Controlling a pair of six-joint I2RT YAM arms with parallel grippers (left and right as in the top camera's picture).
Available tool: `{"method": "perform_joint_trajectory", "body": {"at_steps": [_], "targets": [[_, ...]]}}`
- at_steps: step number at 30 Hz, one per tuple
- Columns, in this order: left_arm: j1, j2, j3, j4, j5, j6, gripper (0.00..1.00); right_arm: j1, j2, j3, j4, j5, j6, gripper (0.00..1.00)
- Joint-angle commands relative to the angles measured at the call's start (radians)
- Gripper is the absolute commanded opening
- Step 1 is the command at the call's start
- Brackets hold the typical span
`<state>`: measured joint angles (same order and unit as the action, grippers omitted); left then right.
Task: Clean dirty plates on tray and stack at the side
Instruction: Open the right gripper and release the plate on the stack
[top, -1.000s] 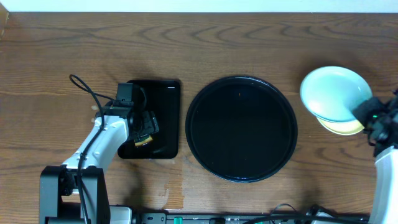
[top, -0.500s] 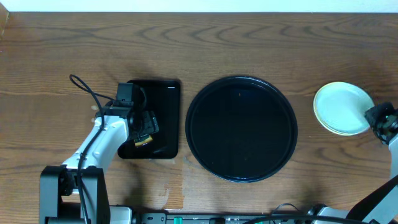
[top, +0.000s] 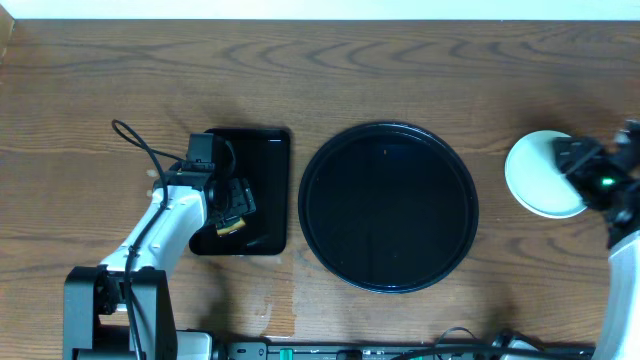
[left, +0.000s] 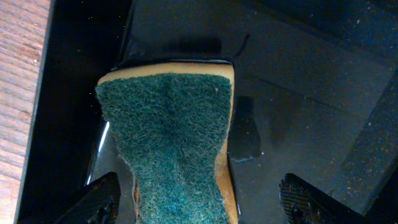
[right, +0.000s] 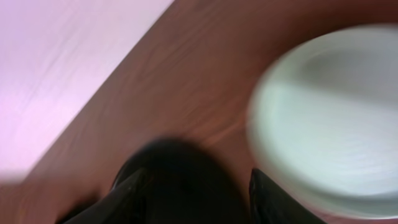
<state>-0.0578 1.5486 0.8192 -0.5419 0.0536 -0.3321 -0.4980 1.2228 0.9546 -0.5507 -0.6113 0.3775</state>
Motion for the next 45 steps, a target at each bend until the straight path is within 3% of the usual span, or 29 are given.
{"method": "perform_joint_trajectory", "body": {"at_steps": [1,2,3,4,9,15,19,22,26,28,35,45], "targets": [[0.002,0.002,-0.005,-0.002,-0.001,0.011,0.83,0.130,-0.067,0.012,-0.059,-0.118,-0.122,0.52],[0.002,0.002,-0.005,-0.002,-0.001,0.011,0.83,0.189,-0.088,0.012,-0.085,-0.111,-0.127,0.59],[0.002,0.002,-0.005,-0.002,-0.001,0.011,0.83,0.225,-0.097,0.012,-0.095,-0.103,-0.123,0.97],[0.002,0.002,-0.005,-0.002,-0.001,0.011,0.83,0.259,-0.103,0.012,-0.097,-0.096,-0.121,0.99],[0.002,0.002,-0.005,-0.002,-0.001,0.011,0.83,0.388,-0.104,0.012,-0.097,-0.096,-0.121,0.99],[0.002,0.002,-0.005,-0.002,-0.001,0.011,0.83,0.426,-0.104,0.012,-0.098,-0.096,-0.123,0.99],[0.002,0.002,-0.005,-0.002,-0.001,0.011,0.83,0.413,-0.114,0.012,-0.067,-0.130,-0.253,0.99],[0.002,0.002,-0.005,-0.002,-0.001,0.011,0.83,0.420,-0.178,0.012,-0.050,-0.234,-0.490,0.99],[0.002,0.002,-0.005,-0.002,-0.001,0.011,0.83,0.451,-0.324,-0.006,-0.047,-0.194,-0.731,0.99],[0.002,0.002,-0.005,-0.002,-0.001,0.011,0.83,0.460,-0.416,-0.043,-0.044,-0.116,-0.776,0.99],[0.002,0.002,-0.005,-0.002,-0.001,0.011,0.83,0.459,-0.747,-0.347,0.089,0.110,-0.775,0.99],[0.002,0.002,-0.005,-0.002,-0.001,0.011,0.83,0.457,-1.226,-0.755,0.224,0.144,-0.689,0.99]]}}
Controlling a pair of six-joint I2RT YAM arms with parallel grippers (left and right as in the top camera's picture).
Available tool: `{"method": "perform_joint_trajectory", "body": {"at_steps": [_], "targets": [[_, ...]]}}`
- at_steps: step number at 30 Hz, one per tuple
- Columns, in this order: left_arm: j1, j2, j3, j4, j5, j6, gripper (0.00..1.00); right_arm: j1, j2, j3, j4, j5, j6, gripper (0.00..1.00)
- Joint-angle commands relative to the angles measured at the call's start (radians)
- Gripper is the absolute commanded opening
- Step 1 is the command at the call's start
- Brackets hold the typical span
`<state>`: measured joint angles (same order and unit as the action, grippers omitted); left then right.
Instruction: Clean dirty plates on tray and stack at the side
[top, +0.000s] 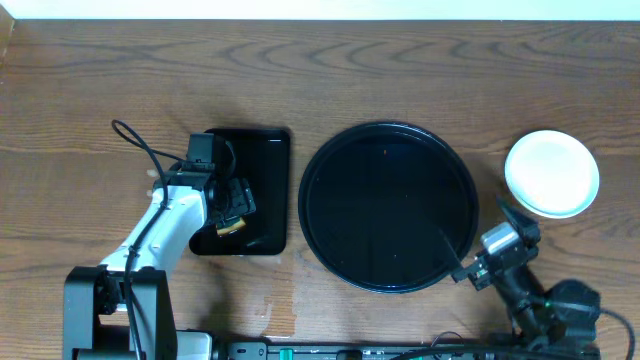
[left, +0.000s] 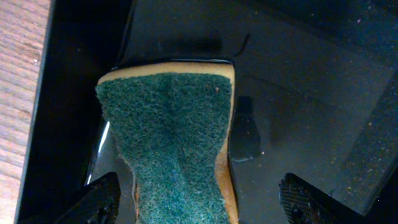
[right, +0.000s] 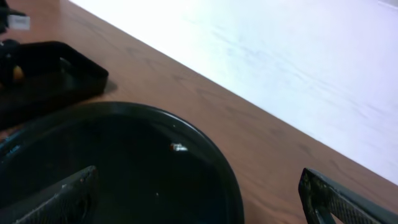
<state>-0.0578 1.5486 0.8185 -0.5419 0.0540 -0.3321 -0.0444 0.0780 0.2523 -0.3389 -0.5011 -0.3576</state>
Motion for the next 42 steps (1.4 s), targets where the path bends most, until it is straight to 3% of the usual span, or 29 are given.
{"method": "perform_joint_trajectory", "body": {"at_steps": [1,9,42], "targets": [[0.002,0.002,-0.004,-0.002,-0.002,0.011,0.83,0.003,-0.067,-0.068,0.031,0.035,0.056,0.99],[0.002,0.002,-0.004,-0.002,-0.002,0.011,0.83,0.003,-0.073,-0.251,0.301,0.026,0.058,0.99],[-0.011,-0.044,-0.015,-0.001,-0.001,0.011,0.83,0.004,-0.071,-0.247,0.298,0.029,0.055,0.99]]}}
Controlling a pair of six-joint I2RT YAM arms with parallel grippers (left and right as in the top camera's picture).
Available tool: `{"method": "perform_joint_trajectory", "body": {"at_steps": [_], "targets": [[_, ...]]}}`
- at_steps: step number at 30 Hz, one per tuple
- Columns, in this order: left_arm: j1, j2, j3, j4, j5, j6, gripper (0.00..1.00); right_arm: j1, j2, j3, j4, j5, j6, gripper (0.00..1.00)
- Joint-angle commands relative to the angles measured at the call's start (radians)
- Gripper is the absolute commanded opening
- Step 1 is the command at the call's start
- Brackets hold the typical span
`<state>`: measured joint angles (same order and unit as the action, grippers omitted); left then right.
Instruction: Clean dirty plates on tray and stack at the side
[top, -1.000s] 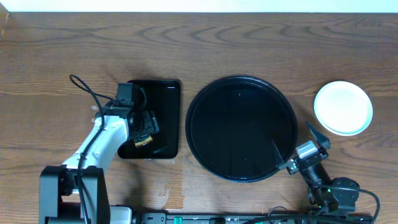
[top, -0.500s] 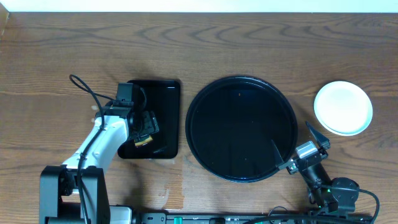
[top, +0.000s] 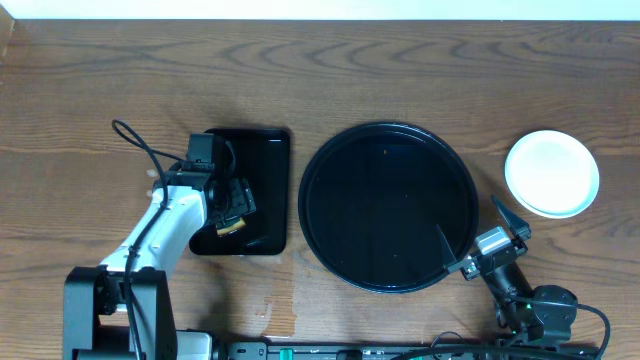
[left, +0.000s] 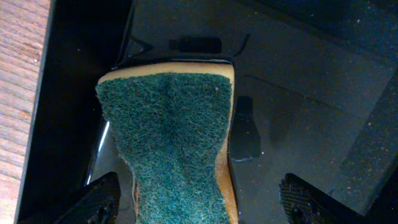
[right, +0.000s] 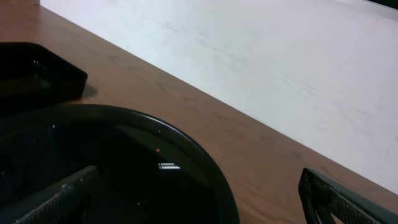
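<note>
The round black tray at the middle of the table holds no plates. A white plate sits on the wood to its right. My right gripper hovers open at the tray's front right rim, nothing between its fingers. A green scouring sponge with a yellow edge lies in the small black rectangular tray on the left. My left gripper hangs open over that tray, the sponge lying between its wide-spread fingers.
A black cable loops left of the small tray. The table's far edge meets a pale wall. Bare wood lies behind both trays.
My right gripper has shifted slightly toward the table's front edge and to the left, still open. The left gripper, sponge and plate are where they were.
First my right gripper was at the white plate at the far right, in a blurred view. Then it stood open at the round tray's front right rim with the plate left alone on the wood. My left gripper stayed open over the sponge throughout.
</note>
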<state>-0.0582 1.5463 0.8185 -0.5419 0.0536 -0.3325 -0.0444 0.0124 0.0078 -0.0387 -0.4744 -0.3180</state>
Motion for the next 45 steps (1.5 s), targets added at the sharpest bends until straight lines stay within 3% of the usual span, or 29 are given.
{"method": "perform_joint_trajectory", "body": {"at_steps": [1,7,14,28,31,45], "targets": [[-0.016,-0.065,-0.024,-0.001,-0.001,0.011,0.83,0.004,-0.006,-0.002,-0.003,0.003,0.015,0.99],[-0.018,-0.334,-0.146,0.016,-0.092,0.014,0.83,0.004,-0.006,-0.002,-0.003,0.003,0.015,0.99],[-0.017,-0.768,-0.367,0.296,-0.091,0.014,0.83,0.004,-0.006,-0.002,-0.003,0.003,0.015,0.99],[0.037,-1.462,-0.689,0.417,-0.095,0.026,0.83,0.004,-0.006,-0.002,-0.003,0.003,0.014,0.99],[0.050,-1.547,-0.738,0.417,-0.095,0.026,0.83,0.004,-0.006,-0.002,-0.003,0.003,0.015,0.99],[0.037,-1.545,-0.814,0.474,-0.103,0.051,0.82,0.004,-0.006,-0.002,-0.003,0.003,0.015,0.99]]}}
